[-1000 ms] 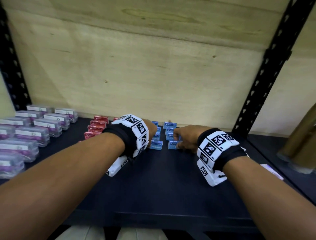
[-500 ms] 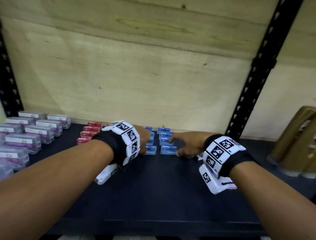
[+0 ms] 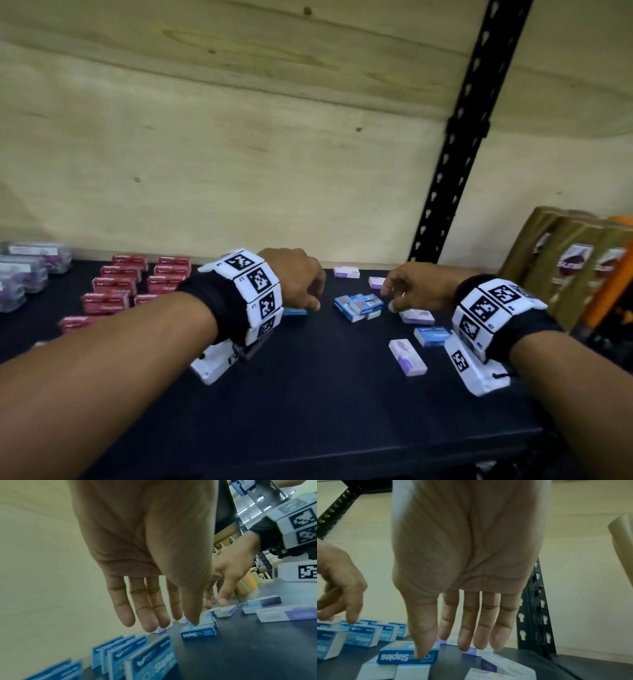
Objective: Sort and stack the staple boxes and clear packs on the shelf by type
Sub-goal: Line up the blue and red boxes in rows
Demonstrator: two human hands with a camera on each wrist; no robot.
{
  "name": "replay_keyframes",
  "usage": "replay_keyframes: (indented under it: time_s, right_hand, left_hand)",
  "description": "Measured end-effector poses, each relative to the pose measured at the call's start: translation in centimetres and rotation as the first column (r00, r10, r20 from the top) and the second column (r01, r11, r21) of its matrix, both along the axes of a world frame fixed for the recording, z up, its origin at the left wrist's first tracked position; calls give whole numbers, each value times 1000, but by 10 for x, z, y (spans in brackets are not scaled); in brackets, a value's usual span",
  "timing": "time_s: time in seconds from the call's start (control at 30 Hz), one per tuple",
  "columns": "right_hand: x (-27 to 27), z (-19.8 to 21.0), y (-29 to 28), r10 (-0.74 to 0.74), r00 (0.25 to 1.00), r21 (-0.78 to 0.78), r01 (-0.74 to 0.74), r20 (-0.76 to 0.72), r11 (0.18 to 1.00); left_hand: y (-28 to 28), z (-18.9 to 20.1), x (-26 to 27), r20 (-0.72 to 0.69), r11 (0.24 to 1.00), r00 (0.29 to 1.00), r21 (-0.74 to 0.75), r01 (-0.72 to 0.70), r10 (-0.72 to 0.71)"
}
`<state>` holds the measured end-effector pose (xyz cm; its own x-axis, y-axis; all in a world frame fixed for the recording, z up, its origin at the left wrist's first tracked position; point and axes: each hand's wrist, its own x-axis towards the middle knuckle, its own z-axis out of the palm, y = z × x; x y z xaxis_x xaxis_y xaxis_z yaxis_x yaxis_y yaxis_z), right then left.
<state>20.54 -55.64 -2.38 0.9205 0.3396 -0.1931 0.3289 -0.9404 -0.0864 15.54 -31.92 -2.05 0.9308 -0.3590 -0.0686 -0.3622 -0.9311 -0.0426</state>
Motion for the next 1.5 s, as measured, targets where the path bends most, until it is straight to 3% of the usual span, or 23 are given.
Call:
replay_keyframes:
  time_s: [0.33, 0.6, 0.9, 1.07, 1.17, 1.5]
  right_hand:
    - [22, -13, 16, 122, 991, 4, -122, -50, 993]
    - [33, -8, -8, 23, 996, -73, -29, -83, 997]
    - [30, -15, -29, -10, 998, -43, 7, -70, 999]
    - [29, -15, -28, 15, 997, -64, -20, -70, 998]
    - [27, -11, -26, 59, 997, -107, -64, -52, 992]
    - [3, 10, -15, 55, 998, -106, -56, -14, 993]
  left_hand:
    - [-30, -4, 43, 19, 997, 998, 47, 67, -68]
    - [-43, -4, 62, -141, 980, 973, 56, 193, -183]
    - [-59, -10, 75, -185, 967, 954, 52, 249, -236]
    - [-57, -14, 73, -202, 957, 947, 100, 274, -250]
    - [-52, -19, 66, -133, 943, 950, 143, 300, -282]
    - [-38, -20, 32, -97, 969, 970, 80, 233, -225]
